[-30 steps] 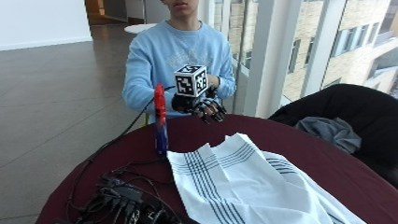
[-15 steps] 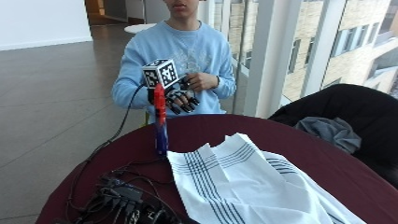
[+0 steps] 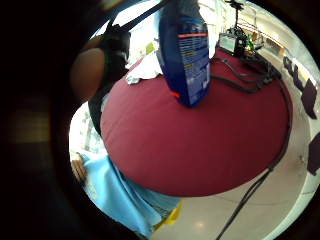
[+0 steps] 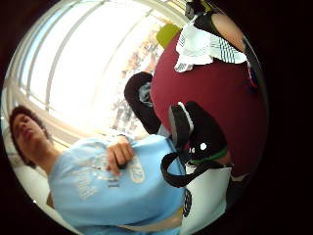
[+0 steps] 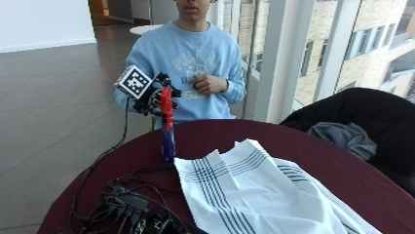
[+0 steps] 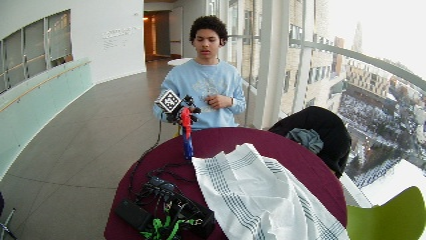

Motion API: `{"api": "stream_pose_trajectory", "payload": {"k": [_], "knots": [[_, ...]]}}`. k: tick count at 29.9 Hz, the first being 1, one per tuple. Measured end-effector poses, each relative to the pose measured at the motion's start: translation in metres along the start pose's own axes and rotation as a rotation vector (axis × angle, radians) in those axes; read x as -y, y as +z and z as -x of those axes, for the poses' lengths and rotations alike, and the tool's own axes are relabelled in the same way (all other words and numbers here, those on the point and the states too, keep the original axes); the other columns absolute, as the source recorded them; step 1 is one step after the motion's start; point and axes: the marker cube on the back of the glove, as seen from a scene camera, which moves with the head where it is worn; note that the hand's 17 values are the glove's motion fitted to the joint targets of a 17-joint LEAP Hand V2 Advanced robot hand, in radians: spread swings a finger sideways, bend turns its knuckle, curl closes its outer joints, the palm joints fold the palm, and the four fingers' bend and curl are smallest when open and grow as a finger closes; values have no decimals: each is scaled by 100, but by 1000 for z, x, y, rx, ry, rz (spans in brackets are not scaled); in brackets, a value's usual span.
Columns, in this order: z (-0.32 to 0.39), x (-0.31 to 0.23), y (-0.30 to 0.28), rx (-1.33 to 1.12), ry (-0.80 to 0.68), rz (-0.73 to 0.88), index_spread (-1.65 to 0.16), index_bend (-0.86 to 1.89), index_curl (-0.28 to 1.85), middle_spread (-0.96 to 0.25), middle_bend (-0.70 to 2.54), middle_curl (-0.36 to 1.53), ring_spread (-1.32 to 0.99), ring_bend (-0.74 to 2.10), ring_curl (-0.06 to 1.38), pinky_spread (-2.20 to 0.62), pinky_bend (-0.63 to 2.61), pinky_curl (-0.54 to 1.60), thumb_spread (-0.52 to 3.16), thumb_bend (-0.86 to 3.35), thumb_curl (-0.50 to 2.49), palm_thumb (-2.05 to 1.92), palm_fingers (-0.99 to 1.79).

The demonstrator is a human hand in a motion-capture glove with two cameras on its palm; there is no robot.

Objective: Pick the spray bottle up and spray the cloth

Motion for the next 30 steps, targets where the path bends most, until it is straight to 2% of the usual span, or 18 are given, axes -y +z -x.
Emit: {"api": "stream_pose_trajectory", "payload": {"k": [5,10,15,21,26,30], "knots": [[-12,-2,-9,103,-9,-18,-40,12,28,-6,23,39,-2,22,28,15,30,36,123,0,36,71,68],[-22,8,-10,194,76,-138,-39,13,27,-6,23,40,-2,22,29,15,30,36,123,-1,36,72,69],[-40,5,-15,258,76,-95,-39,14,27,-6,22,40,-2,22,29,15,29,36,123,-1,36,72,69],[-54,44,-12,310,179,-274,-37,13,27,-5,22,40,-2,22,30,15,28,36,123,-1,37,73,70],[-63,60,-6,357,216,-267,-37,9,25,-5,22,40,-2,24,31,16,31,37,122,-2,37,73,67],[-69,73,0,365,180,-245,-37,8,24,-4,21,40,-1,26,32,16,33,38,120,-2,37,73,64]]}}
